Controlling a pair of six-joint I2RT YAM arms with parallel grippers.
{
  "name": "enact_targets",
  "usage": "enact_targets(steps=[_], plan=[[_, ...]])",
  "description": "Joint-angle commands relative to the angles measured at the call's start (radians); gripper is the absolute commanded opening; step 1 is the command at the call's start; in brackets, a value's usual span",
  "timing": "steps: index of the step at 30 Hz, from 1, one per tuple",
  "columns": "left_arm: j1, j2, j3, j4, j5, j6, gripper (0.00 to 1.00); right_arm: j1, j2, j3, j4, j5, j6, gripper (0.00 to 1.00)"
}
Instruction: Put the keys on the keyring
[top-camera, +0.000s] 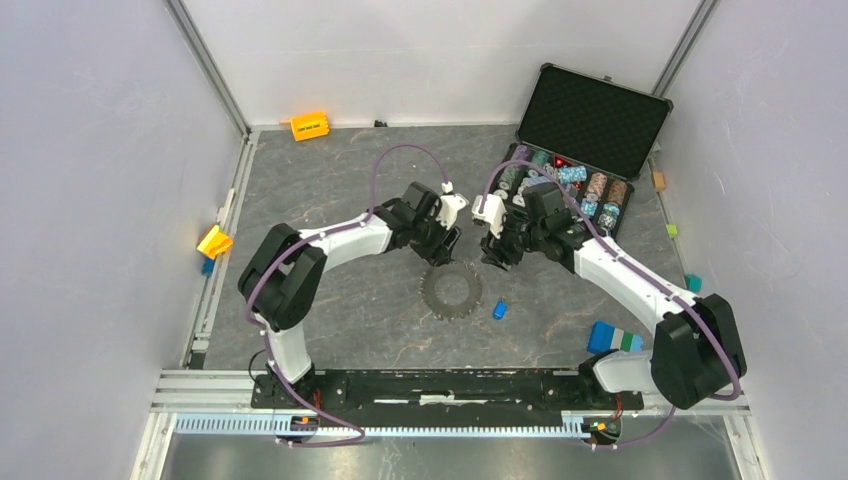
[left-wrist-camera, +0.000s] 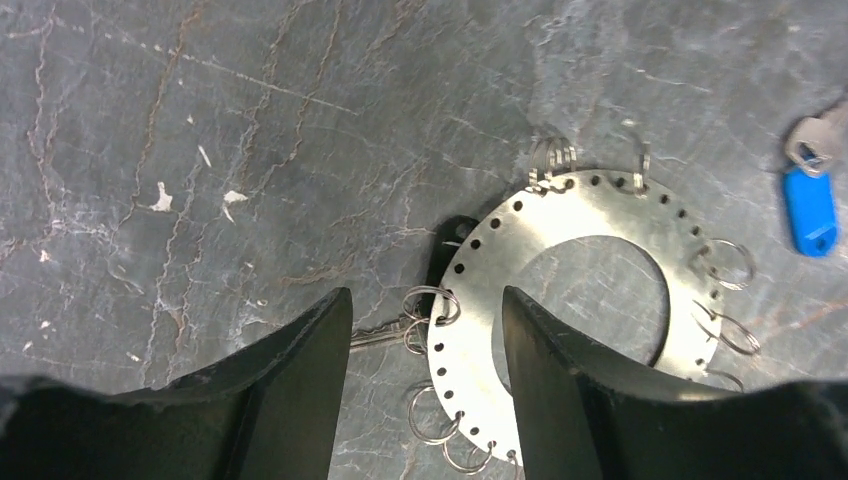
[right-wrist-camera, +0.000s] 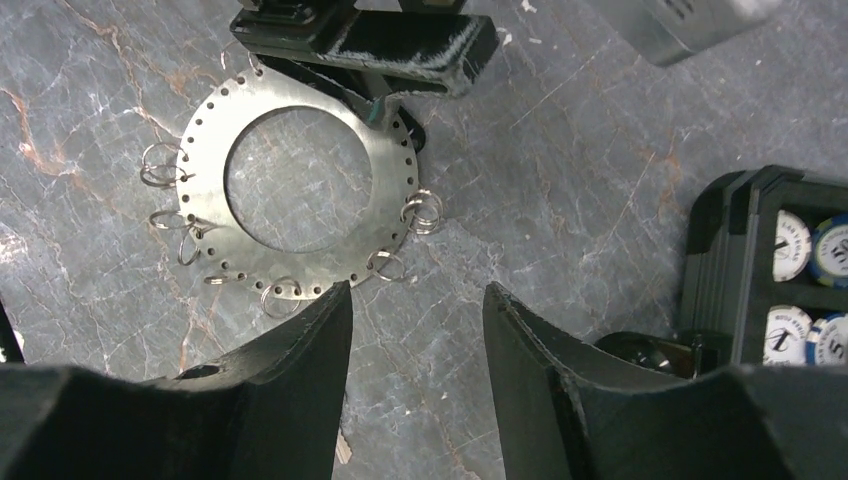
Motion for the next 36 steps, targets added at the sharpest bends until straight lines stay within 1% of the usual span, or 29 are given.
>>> enact_targets(steps=[1,4,9,10,11,13,17,22,25,28,31,34,36], plan=[[-0.040,0.053,0.086,-0.114,-0.151,-0.057,0.64,-0.013,-0.021,-0.024,0.035,0.000,0.018,0.56],[-0.043,0.100,0.127,-0.146,-0.170,-0.071,0.62,-0.015,-0.019,-0.027,0.034,-0.011,0.016,0.56],[-0.050,0.150,0.155,-0.152,-0.169,-0.084,0.59,-0.018,-0.013,-0.033,0.033,-0.025,0.009,0.56],[-0.050,0.155,0.158,-0.153,-0.174,-0.083,0.57,-0.018,-0.013,-0.033,0.031,-0.025,0.007,0.56],[-0.050,0.158,0.158,-0.153,-0.178,-0.082,0.53,-0.020,-0.013,-0.033,0.029,-0.026,0.006,0.56],[-0.050,0.152,0.156,-0.157,-0.188,-0.073,0.48,-0.022,-0.014,-0.035,0.029,-0.029,0.004,0.56],[-0.050,0.127,0.136,-0.160,-0.195,-0.053,0.42,-0.025,-0.012,-0.038,0.026,-0.036,0.000,0.56],[-0.050,0.087,0.111,-0.174,-0.199,-0.029,0.41,-0.028,-0.005,-0.036,0.021,-0.039,-0.006,0.57],[-0.050,0.060,0.095,-0.178,-0.215,-0.008,0.43,-0.030,-0.004,-0.037,0.018,-0.038,-0.007,0.57],[-0.048,0.017,0.067,-0.155,-0.201,0.023,0.50,-0.031,-0.004,-0.037,0.017,-0.037,-0.009,0.57],[-0.049,-0.028,0.050,-0.107,-0.107,0.061,0.58,-0.031,-0.002,-0.037,0.018,-0.037,-0.011,0.57],[-0.049,-0.047,0.044,-0.059,0.012,0.128,0.64,-0.036,-0.006,-0.038,0.014,-0.036,-0.012,0.57],[-0.049,-0.039,0.049,-0.037,0.091,0.170,0.66,-0.045,-0.015,-0.038,0.014,-0.037,-0.013,0.57]])
